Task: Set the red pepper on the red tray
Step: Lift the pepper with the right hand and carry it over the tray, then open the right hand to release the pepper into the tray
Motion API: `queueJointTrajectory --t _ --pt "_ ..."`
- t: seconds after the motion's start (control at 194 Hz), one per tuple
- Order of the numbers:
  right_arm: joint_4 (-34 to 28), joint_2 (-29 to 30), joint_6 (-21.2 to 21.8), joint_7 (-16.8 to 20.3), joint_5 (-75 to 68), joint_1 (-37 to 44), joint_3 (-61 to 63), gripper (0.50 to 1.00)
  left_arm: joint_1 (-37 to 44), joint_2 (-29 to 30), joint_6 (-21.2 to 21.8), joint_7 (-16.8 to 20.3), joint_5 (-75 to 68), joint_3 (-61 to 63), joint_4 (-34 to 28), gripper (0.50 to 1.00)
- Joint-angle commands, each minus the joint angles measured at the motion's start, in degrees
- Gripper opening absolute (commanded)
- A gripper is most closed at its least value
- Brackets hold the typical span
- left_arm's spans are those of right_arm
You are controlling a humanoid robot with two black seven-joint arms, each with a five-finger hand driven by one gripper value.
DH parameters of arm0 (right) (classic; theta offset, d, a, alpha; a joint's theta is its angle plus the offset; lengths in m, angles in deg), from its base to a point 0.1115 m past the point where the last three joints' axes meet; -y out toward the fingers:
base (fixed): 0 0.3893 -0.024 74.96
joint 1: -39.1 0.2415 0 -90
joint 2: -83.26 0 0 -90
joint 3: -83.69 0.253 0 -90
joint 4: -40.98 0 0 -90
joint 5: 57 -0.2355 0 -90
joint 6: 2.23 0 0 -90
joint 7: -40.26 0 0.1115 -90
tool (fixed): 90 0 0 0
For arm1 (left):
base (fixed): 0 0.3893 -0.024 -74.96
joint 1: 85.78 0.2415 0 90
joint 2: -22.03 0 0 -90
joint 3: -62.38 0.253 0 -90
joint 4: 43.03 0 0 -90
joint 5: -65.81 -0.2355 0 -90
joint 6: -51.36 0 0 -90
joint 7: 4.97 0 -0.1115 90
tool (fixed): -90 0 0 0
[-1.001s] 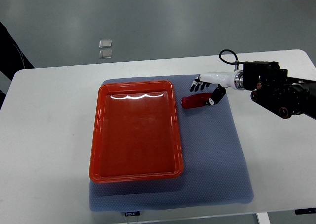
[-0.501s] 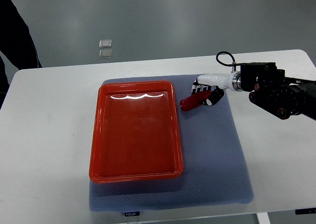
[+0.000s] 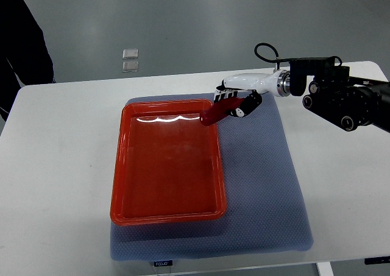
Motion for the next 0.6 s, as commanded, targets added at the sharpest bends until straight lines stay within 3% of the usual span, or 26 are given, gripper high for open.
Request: queueJointTrajectory --t 0.0,0.31,0.444,0.454,0.459,0.464,0.47,0.511,0.552,0.593 --pt "-3.02 0.61 -0.33 -0.86 0.14 0.29 -0.06 0.5 -0.02 0.0 0.0 -0.01 0.0 0.0 0.0 1.0" --pt "-3.37 11.86 -1.74 0.98 1.46 0.46 -2.61 0.5 -0.02 0.0 0.0 -0.01 0.0 0.0 0.0 1.0" --pt "-0.91 13.71 -3.06 2.91 1.54 -0.06 -4.63 0.5 -0.02 0.0 0.0 -0.01 0.0 0.0 0.0 1.0" --pt "-0.82 13.71 -3.23 2.91 1.54 -0.15 -4.63 0.527 -0.02 0.0 0.0 -0.01 0.0 0.0 0.0 1.0" --pt "-0.73 13.8 -3.32 2.91 1.54 -0.24 -4.63 0.567 -0.02 0.0 0.0 -0.01 0.0 0.0 0.0 1.0" --pt "-0.73 13.8 -3.32 2.91 1.54 -0.24 -4.63 0.568 -0.02 0.0 0.0 -0.01 0.0 0.0 0.0 1.0" --pt "-0.73 13.88 -3.5 2.91 1.54 -0.24 -4.63 0.604 -0.02 0.0 0.0 -0.01 0.0 0.0 0.0 1.0" --pt "-0.73 14.24 -3.76 2.91 1.11 -0.41 -4.55 0.711 -0.02 0.0 0.0 -0.01 0.0 0.0 0.0 1.0" --pt "-0.73 14.41 -3.67 2.91 0.67 -0.85 -4.46 0.799 0.06 0.0 0.0 -0.01 0.0 0.0 0.0 1.0" --pt "-0.73 14.15 -3.76 2.91 0.58 -1.12 -4.11 0.854 -0.02 0.0 0.0 -0.01 0.0 0.0 0.0 1.0"
